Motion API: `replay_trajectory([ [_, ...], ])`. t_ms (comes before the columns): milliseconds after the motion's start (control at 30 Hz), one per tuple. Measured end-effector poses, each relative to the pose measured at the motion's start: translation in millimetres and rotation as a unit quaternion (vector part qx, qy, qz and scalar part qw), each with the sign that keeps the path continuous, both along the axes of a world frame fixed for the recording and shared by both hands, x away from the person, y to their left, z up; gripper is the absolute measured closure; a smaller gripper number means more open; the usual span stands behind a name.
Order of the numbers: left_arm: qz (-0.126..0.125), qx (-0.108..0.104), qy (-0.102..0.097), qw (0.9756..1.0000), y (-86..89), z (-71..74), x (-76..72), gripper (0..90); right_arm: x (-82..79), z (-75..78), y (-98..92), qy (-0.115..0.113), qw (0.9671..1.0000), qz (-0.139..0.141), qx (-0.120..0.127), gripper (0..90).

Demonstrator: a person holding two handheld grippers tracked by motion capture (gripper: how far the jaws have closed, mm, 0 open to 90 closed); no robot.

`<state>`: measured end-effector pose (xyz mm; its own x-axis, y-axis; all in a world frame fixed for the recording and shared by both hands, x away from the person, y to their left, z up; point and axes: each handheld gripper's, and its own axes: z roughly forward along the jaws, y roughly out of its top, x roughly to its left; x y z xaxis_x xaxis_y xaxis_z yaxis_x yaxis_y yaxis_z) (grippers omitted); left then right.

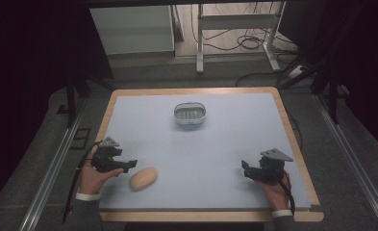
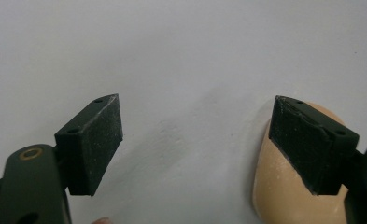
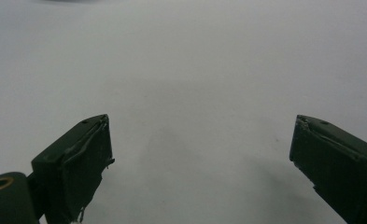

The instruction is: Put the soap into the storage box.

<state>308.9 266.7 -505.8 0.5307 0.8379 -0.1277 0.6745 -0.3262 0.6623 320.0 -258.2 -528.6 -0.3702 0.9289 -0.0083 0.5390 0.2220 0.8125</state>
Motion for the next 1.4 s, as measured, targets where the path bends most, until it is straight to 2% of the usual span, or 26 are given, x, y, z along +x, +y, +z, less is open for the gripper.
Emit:
replay_trajectory([
  [267,0.011,0.000,-0.002,0.9999,6.8,0.3,-7.5,18.6,-0.9,0.0,0.5,-0.003,1.0000,0.006,0.000,7.9],
  [500,0.008,-0.015,-0.006,0.9998,6.2,1.9,-7.7,18.3,-3.1,0.5,-2.7,-0.015,0.9998,-0.005,0.015,8.0],
  [633,0.017,-0.008,-0.006,0.9998,7.1,1.9,-6.9,18.3,-2.8,0.5,-4.1,-0.013,0.9997,-0.003,0.020,8.0],
  [733,0.030,-0.005,-0.017,0.9994,7.2,3.9,-7.7,19.1,-2.8,0.4,-3.9,-0.013,0.9997,-0.002,0.019,8.0],
  [867,0.028,0.008,-0.010,0.9995,4.6,6.2,-5.4,19.2,-3.4,0.5,-4.9,-0.016,0.9996,-0.004,0.024,8.0],
  [1100,0.005,0.024,0.003,0.9997,-1.7,14.8,-11.1,18.8,-3.5,0.6,-7.2,-0.017,0.9992,-0.008,0.035,8.0],
  [1167,0.002,0.023,0.005,0.9997,-2.0,18.6,-12.7,18.8,-3.4,0.6,-6.9,-0.016,0.9993,-0.008,0.033,8.0],
  [1233,-0.019,0.013,0.008,0.9997,-2.7,24.1,-14.5,18.7,-3.8,0.6,-4.8,-0.017,0.9995,-0.007,0.024,8.2],
  [1400,-0.030,0.023,0.004,0.9993,-6.4,33.2,-16.2,18.6,-4.3,0.6,-3.8,-0.020,0.9996,-0.007,0.019,8.5],
])
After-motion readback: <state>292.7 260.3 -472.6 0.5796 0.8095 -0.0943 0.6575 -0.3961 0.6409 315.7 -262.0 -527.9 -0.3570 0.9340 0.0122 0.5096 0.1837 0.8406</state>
